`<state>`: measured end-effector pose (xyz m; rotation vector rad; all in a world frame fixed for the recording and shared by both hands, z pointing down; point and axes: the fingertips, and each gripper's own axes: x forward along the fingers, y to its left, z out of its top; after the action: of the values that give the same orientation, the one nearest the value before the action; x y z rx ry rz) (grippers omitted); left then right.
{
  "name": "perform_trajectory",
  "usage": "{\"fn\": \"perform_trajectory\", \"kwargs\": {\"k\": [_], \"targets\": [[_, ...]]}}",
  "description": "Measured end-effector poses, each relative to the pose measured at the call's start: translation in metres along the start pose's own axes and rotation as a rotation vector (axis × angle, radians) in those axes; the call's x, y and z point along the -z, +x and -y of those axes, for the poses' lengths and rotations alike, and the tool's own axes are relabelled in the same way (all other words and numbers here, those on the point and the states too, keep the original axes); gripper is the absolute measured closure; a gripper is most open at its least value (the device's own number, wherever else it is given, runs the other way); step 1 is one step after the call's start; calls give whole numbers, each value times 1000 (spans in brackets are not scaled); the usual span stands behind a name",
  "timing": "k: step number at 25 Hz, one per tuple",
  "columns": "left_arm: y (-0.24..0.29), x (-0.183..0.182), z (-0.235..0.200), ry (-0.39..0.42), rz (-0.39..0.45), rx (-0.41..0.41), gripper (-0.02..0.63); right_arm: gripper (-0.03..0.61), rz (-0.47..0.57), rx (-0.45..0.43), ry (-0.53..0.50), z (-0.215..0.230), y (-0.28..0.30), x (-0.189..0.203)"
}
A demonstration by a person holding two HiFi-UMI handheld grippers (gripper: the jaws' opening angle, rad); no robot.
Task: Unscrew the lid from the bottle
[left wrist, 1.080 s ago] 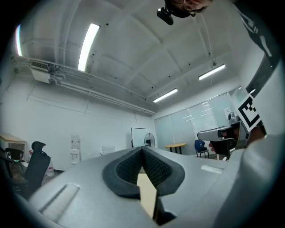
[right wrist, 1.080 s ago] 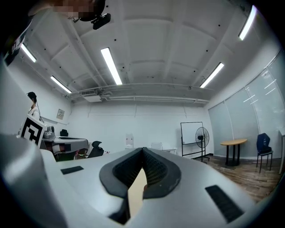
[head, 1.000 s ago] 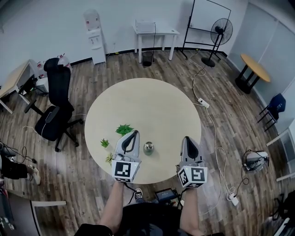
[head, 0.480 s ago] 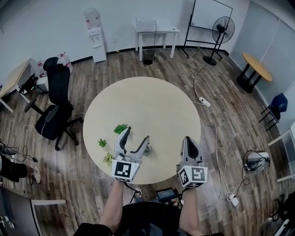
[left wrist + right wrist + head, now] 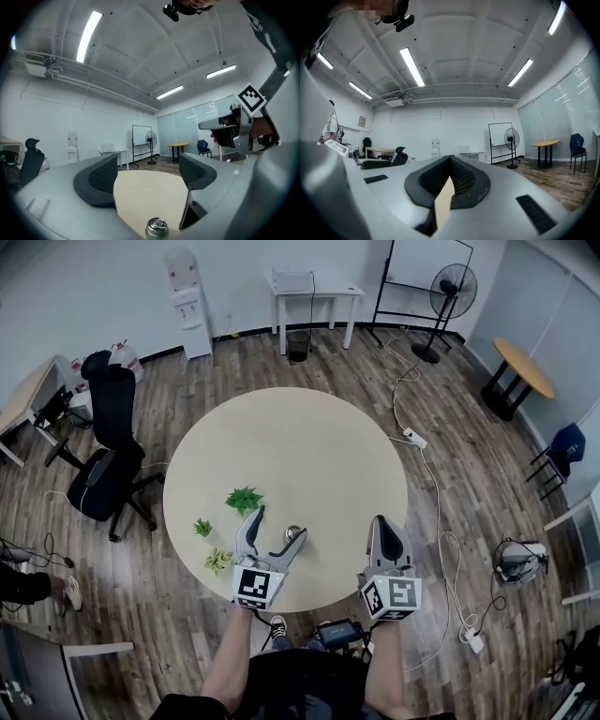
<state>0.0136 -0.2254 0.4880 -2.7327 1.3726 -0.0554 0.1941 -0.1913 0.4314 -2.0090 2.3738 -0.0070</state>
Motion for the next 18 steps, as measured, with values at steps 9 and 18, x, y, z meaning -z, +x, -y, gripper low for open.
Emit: {"fn": "perform_trajectory", "kwargs": {"k": [9, 18], "targets": [[7, 134, 24, -100, -156, 10, 206, 575, -61, 4, -17, 6, 4, 16], [32, 230, 34, -135, -269, -1, 202, 575, -118, 6, -34, 5, 4, 30]]}}
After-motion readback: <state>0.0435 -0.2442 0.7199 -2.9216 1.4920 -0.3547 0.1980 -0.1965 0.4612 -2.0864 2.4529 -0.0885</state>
